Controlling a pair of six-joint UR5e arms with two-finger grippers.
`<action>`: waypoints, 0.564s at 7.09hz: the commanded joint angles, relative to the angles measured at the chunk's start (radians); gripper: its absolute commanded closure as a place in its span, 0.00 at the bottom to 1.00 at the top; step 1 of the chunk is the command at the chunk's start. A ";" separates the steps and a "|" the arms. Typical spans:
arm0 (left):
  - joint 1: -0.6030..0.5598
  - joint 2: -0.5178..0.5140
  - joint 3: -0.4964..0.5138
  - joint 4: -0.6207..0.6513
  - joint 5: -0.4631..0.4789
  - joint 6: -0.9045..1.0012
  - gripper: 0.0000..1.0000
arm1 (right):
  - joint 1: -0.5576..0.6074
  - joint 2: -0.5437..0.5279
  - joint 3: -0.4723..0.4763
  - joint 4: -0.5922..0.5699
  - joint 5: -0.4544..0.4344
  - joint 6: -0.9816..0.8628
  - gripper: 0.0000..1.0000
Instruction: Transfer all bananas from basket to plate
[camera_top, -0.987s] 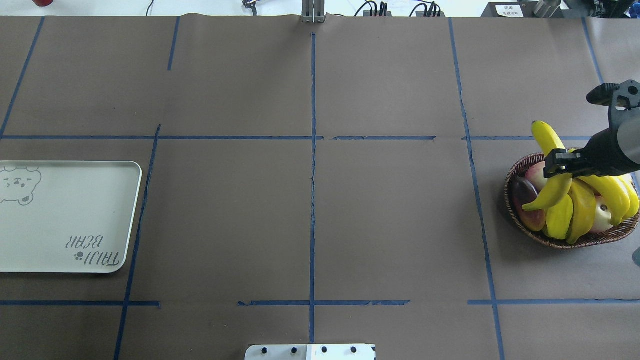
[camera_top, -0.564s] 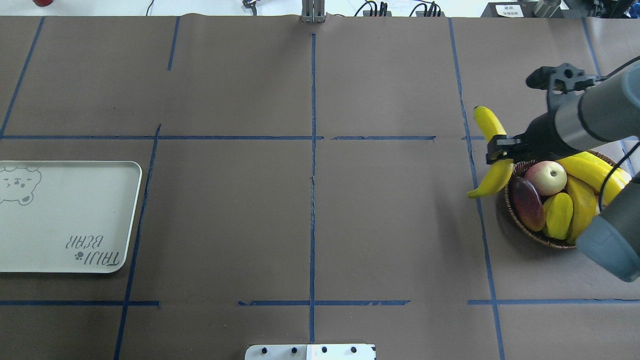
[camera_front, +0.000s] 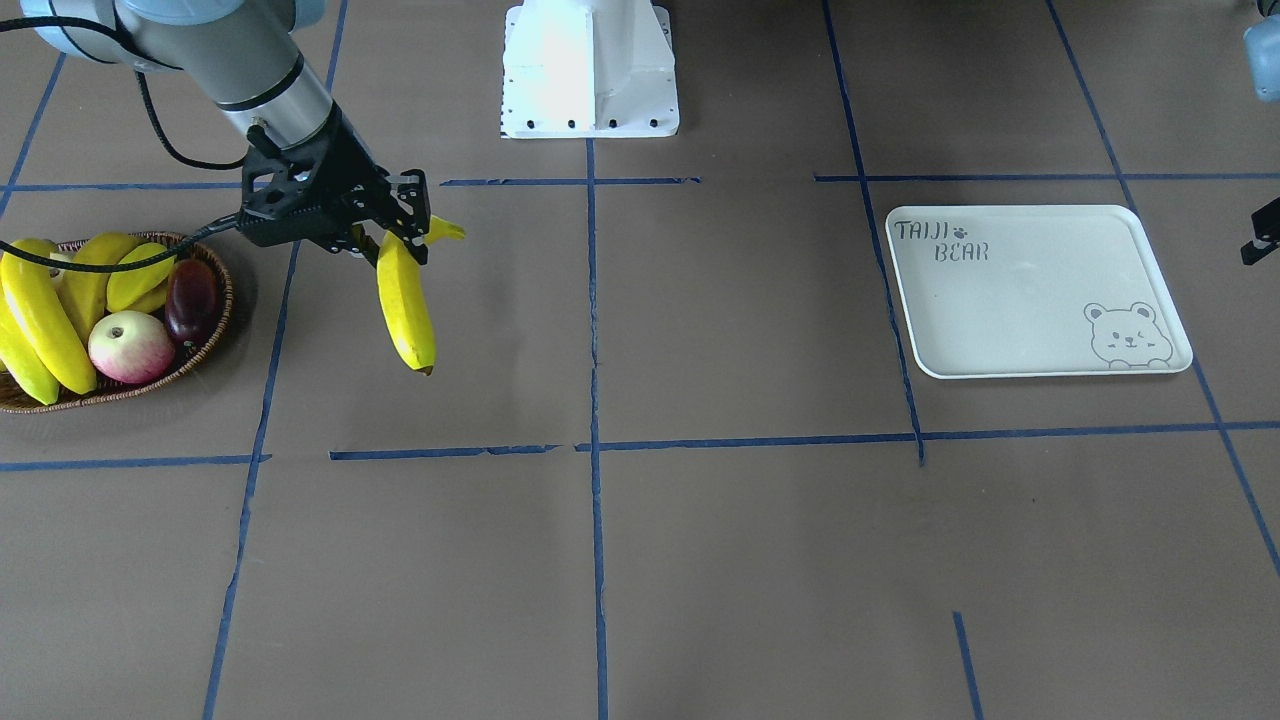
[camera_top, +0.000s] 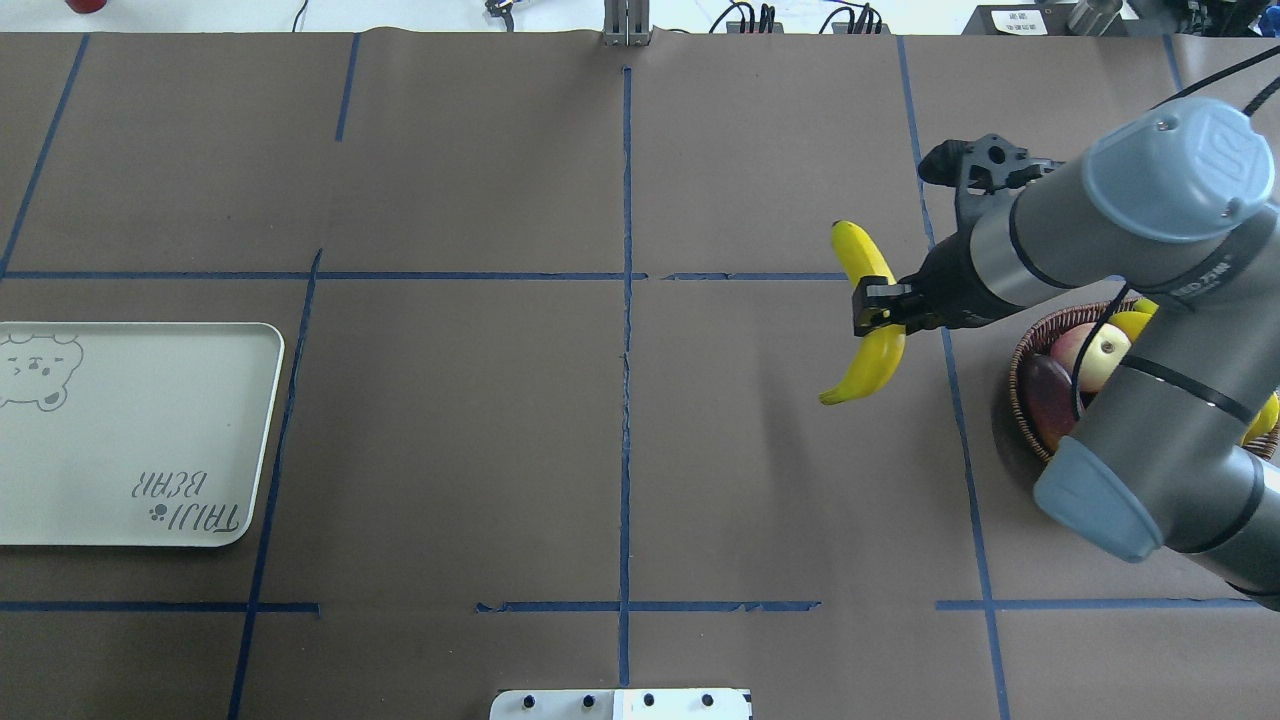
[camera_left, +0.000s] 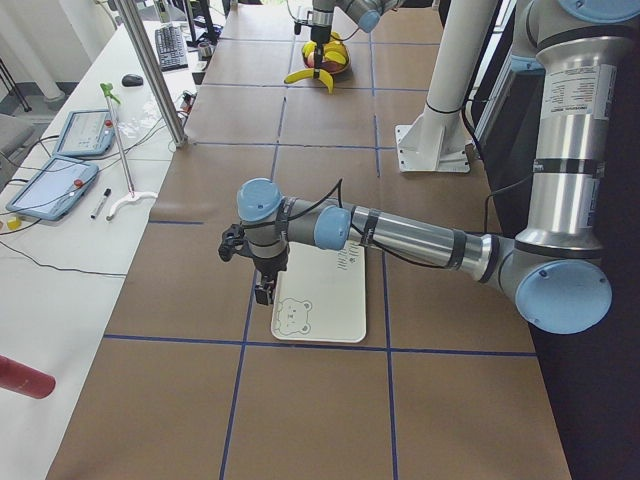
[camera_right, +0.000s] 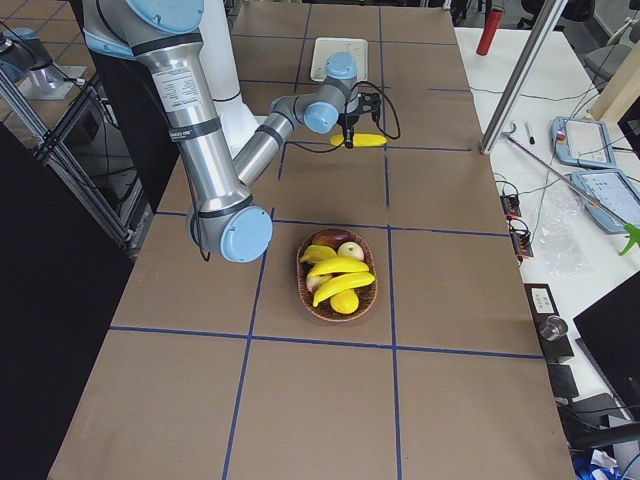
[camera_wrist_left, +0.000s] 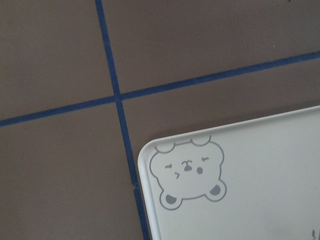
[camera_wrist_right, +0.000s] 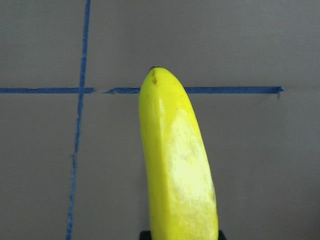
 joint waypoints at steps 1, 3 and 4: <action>0.023 -0.069 0.014 0.000 -0.069 -0.086 0.00 | -0.062 0.092 -0.055 0.000 -0.090 0.018 0.75; 0.121 -0.152 0.023 -0.053 -0.173 -0.336 0.00 | -0.090 0.111 -0.113 0.152 -0.104 0.077 0.75; 0.168 -0.167 0.002 -0.107 -0.174 -0.420 0.00 | -0.117 0.113 -0.178 0.295 -0.126 0.145 0.75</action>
